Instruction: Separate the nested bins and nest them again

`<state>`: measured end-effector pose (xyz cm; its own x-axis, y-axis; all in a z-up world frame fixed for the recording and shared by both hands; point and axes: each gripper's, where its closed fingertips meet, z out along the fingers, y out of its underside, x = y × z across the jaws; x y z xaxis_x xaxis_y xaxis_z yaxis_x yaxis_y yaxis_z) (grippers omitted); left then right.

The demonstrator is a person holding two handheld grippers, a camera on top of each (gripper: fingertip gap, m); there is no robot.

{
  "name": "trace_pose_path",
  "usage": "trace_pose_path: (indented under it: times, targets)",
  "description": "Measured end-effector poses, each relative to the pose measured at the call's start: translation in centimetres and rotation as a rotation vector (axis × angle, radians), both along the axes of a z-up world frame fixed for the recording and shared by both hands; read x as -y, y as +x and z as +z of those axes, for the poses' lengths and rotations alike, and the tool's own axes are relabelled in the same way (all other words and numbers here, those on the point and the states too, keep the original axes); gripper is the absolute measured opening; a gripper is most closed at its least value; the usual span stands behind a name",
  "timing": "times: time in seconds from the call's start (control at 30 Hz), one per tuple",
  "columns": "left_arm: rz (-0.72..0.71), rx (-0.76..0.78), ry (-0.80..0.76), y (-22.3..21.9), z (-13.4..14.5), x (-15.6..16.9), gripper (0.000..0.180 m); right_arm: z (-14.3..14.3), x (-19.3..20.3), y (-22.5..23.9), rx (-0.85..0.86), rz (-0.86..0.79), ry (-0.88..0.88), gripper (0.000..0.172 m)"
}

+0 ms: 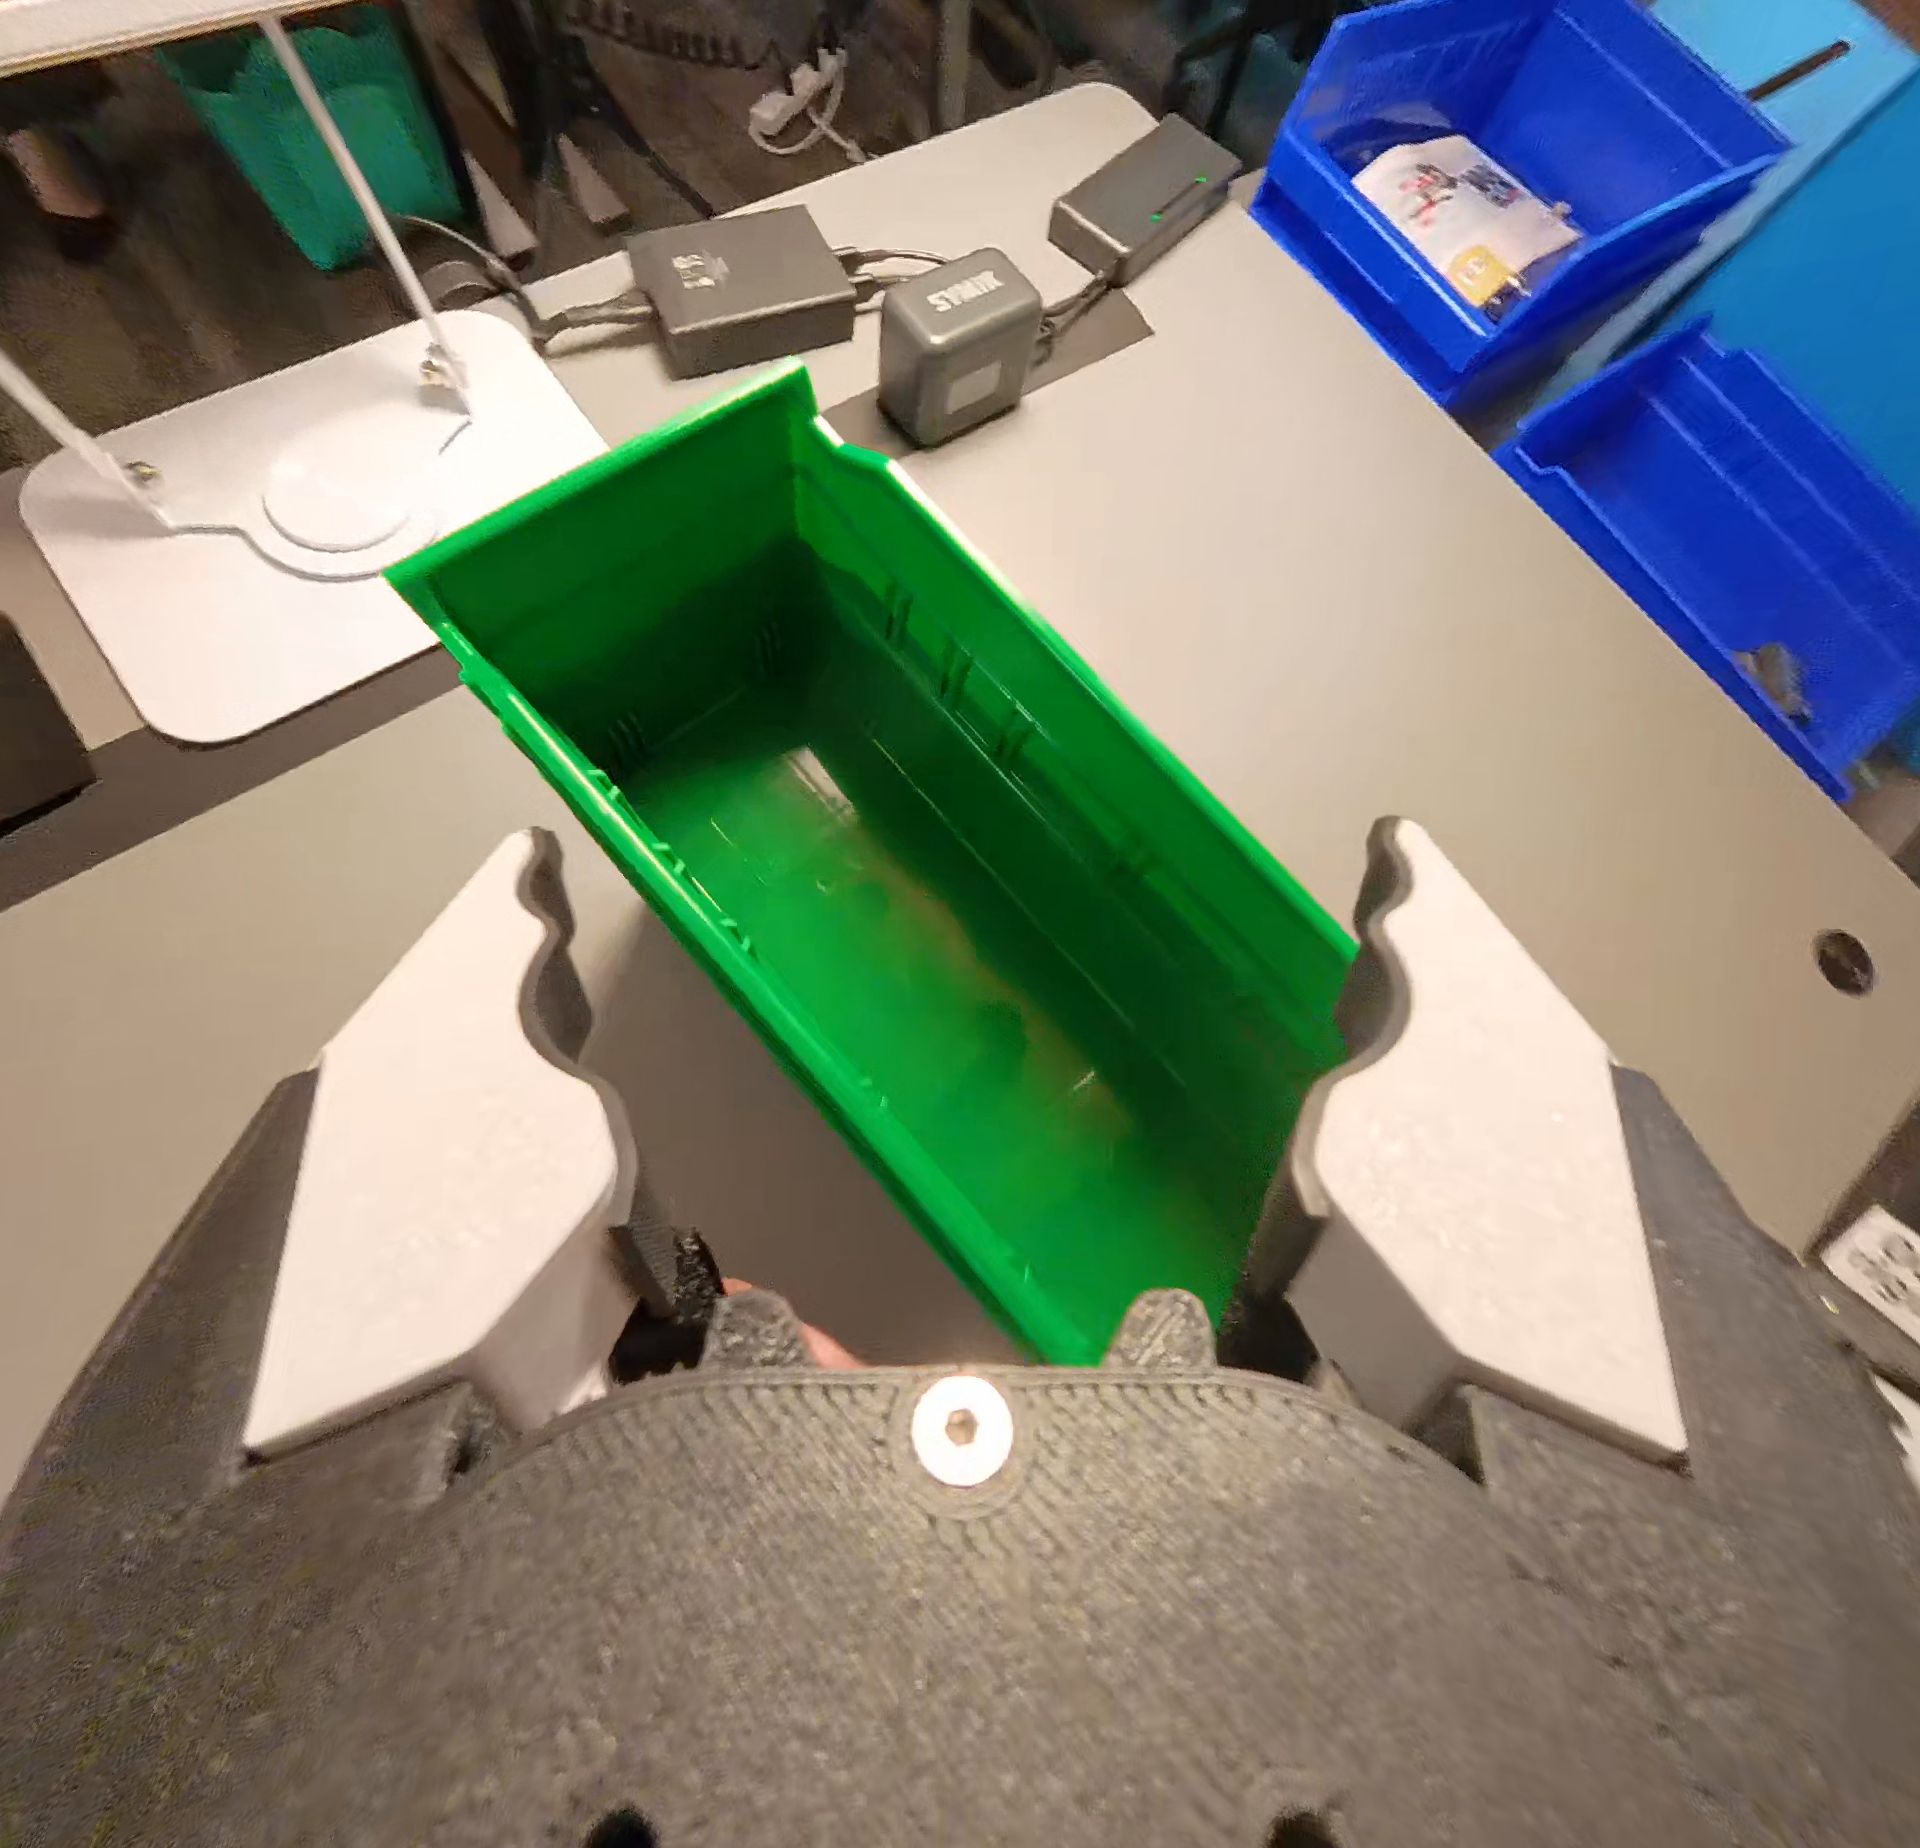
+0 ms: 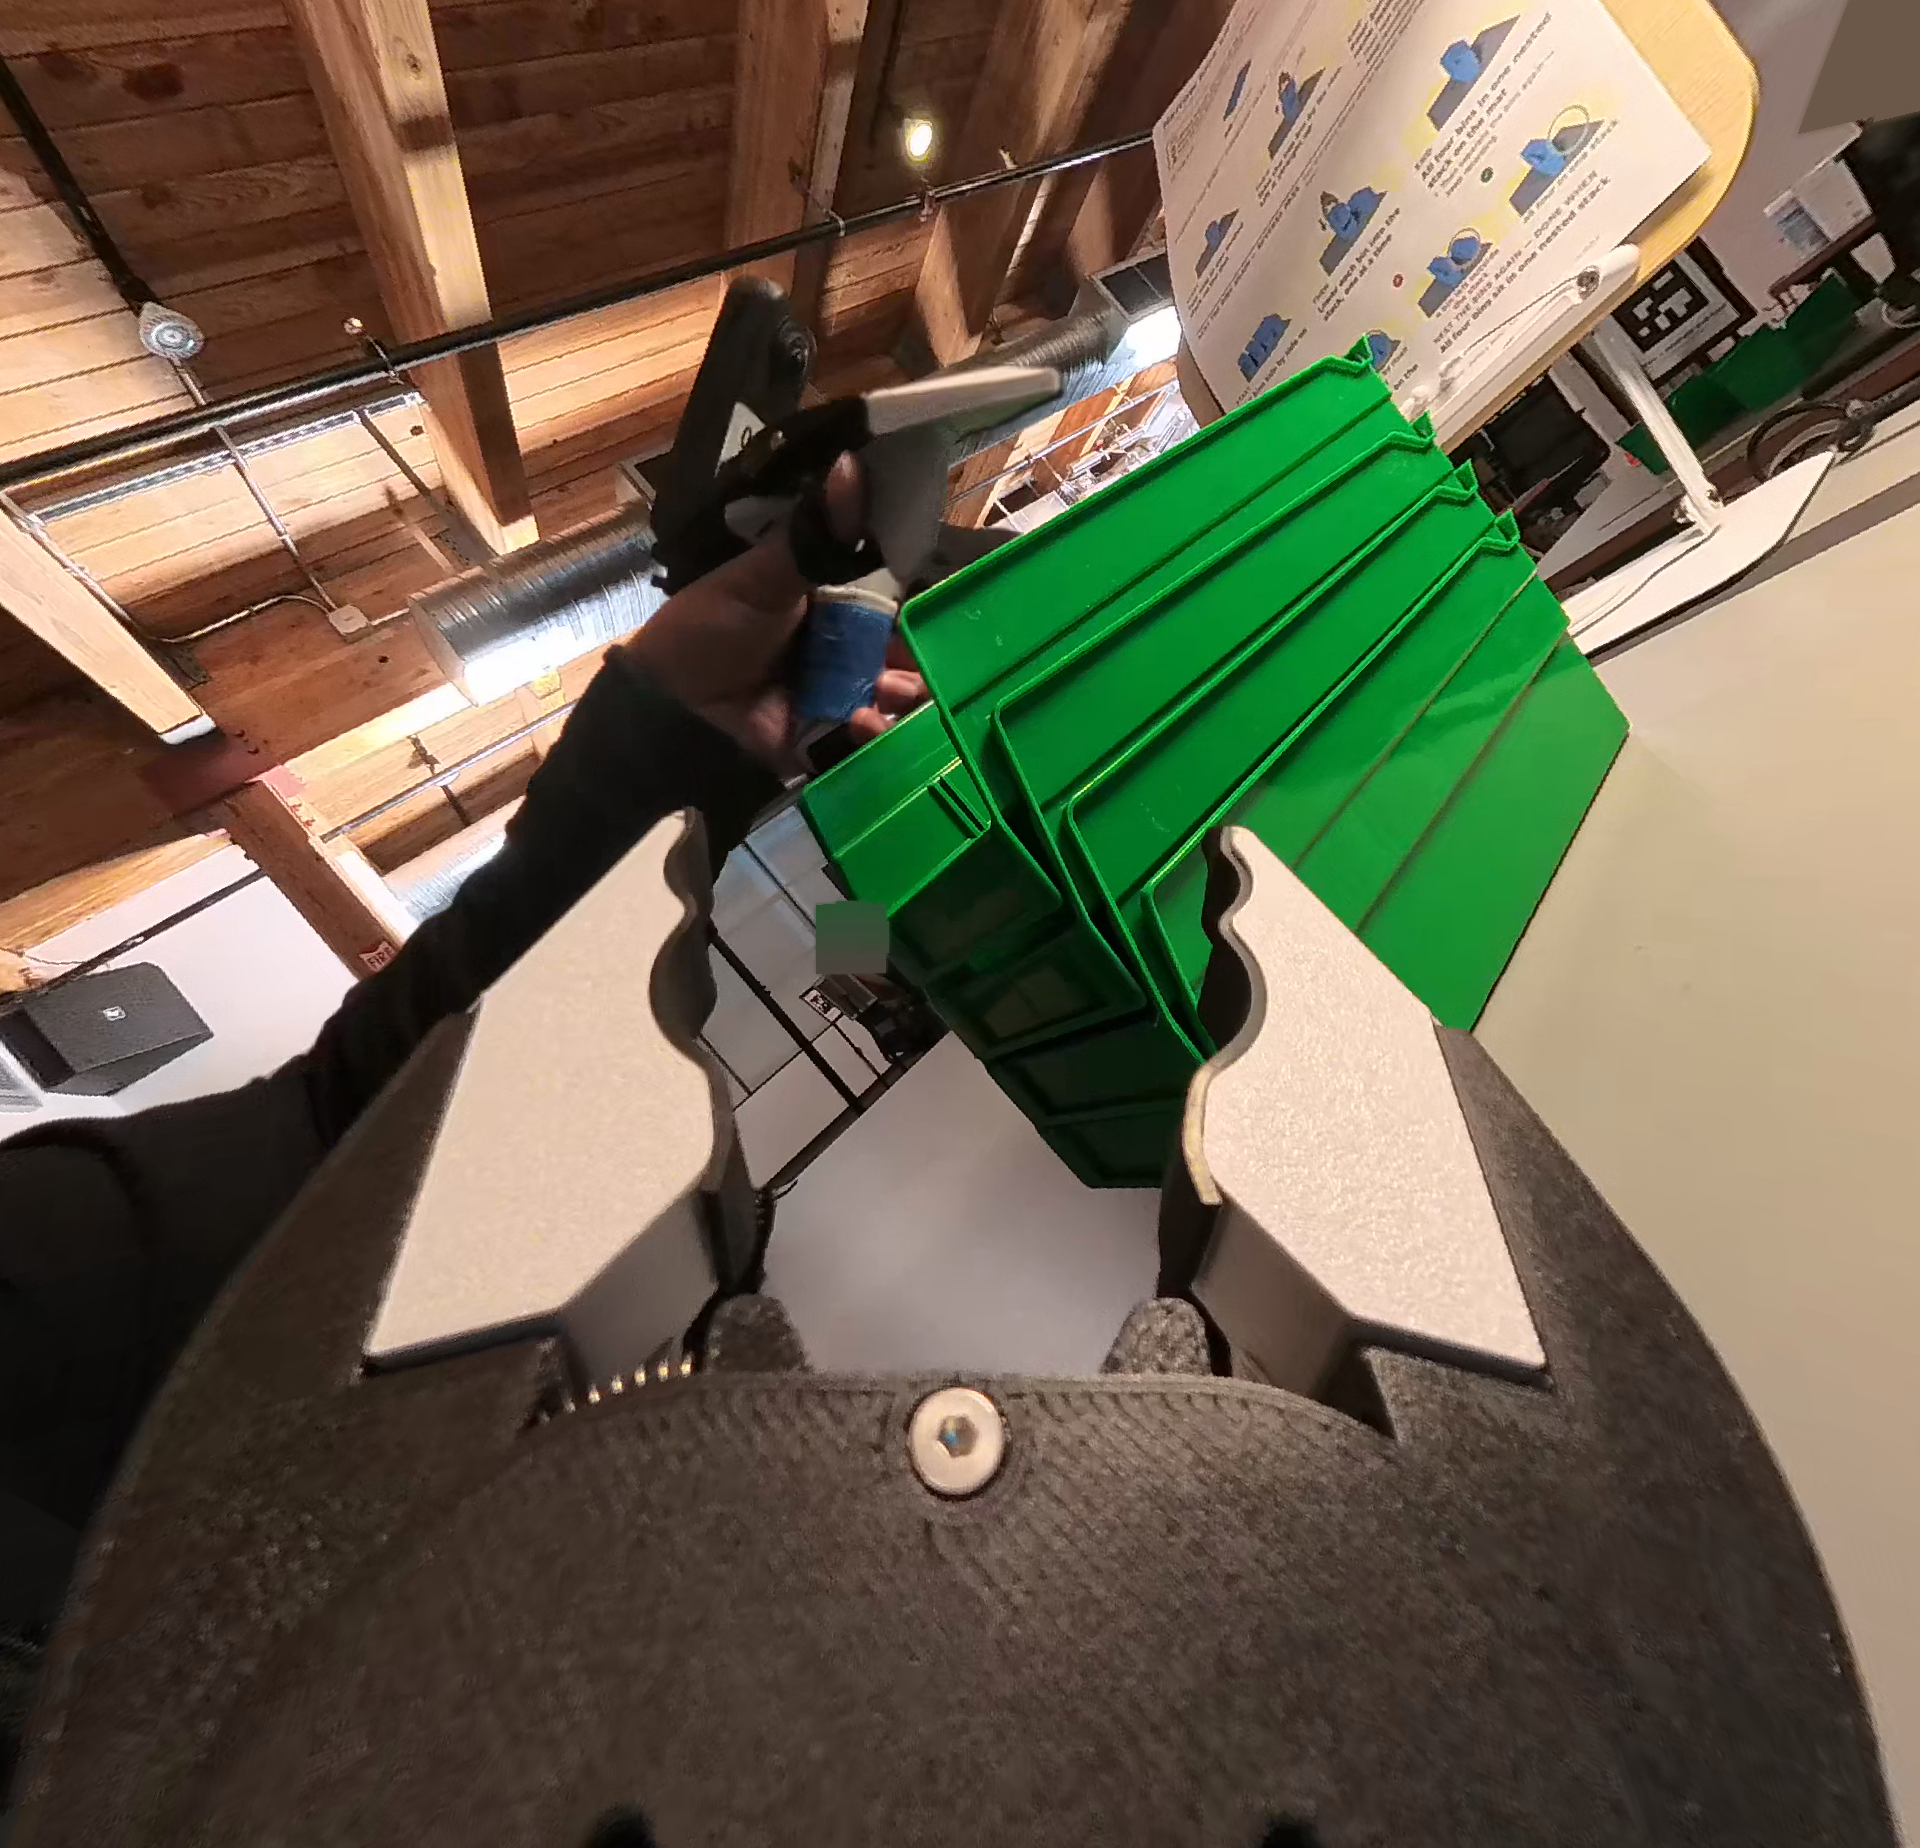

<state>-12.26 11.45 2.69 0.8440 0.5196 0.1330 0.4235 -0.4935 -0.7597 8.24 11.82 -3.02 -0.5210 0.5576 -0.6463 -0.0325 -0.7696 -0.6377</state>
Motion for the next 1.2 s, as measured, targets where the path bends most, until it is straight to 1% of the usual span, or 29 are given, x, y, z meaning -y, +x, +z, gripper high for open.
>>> trace_pose_path:
  times: [0.07,0.17,0.27,0.43,0.53,0.7,0.73,0.8,0.97,1.1,1.13,1.17,1.2]
  targets:
    - [0.035,-0.046,-0.055,-0.4,-1.1,-0.5,0.153,0.0,0.0,-0.1,0.004,0.001,0.001,0.095]
    - [0.030,-0.109,-0.146,-0.3,-3.0,-1.1,0.156,-0.1,0.1,-0.1,0.006,0.004,-0.001,0.095]
    - [0.010,-0.128,-0.159,0.0,-3.4,-1.6,0.157,-0.1,0.1,0.0,0.004,0.009,-0.008,0.095]
    - [-0.064,-0.107,-0.186,0.0,-3.9,-1.6,0.157,-0.1,-0.1,0.0,0.003,0.010,-0.018,0.095]
    - [-0.134,-0.109,-0.203,-0.2,-3.9,-1.7,0.156,-0.1,-0.1,0.0,0.002,0.011,-0.022,0.095]
    - [-0.256,-0.082,-0.283,-0.2,-4.1,-1.3,0.155,-0.1,-0.2,0.1,0.000,0.011,-0.027,0.095]
    - [-0.252,-0.065,-0.311,-0.1,-4.2,-0.9,0.155,0.0,-0.2,0.1,0.000,0.012,-0.028,0.095]
    - [-0.195,-0.043,-0.346,0.1,-3.9,-0.3,0.155,0.0,-0.2,0.1,-0.001,0.015,-0.033,0.095]
    - [-0.082,-0.084,-0.337,1.0,-2.0,0.5,0.155,0.0,-0.3,0.0,-0.002,0.022,-0.047,0.095]
    - [-0.043,-0.076,-0.336,1.8,-1.6,0.6,0.153,0.0,-0.4,0.1,-0.006,0.026,-0.054,0.095]
    - [-0.046,-0.084,-0.332,2.0,-1.4,0.5,0.151,0.0,-0.5,0.1,-0.008,0.027,-0.059,0.094]
    - [-0.056,-0.081,-0.327,2.2,-1.1,0.4,0.136,0.0,-0.5,0.2,-0.011,0.029,-0.063,0.094]
    - [-0.051,-0.079,-0.326,2.3,-0.8,0.4,0.135,0.1,-0.5,0.2,-0.013,0.030,-0.067,0.094]
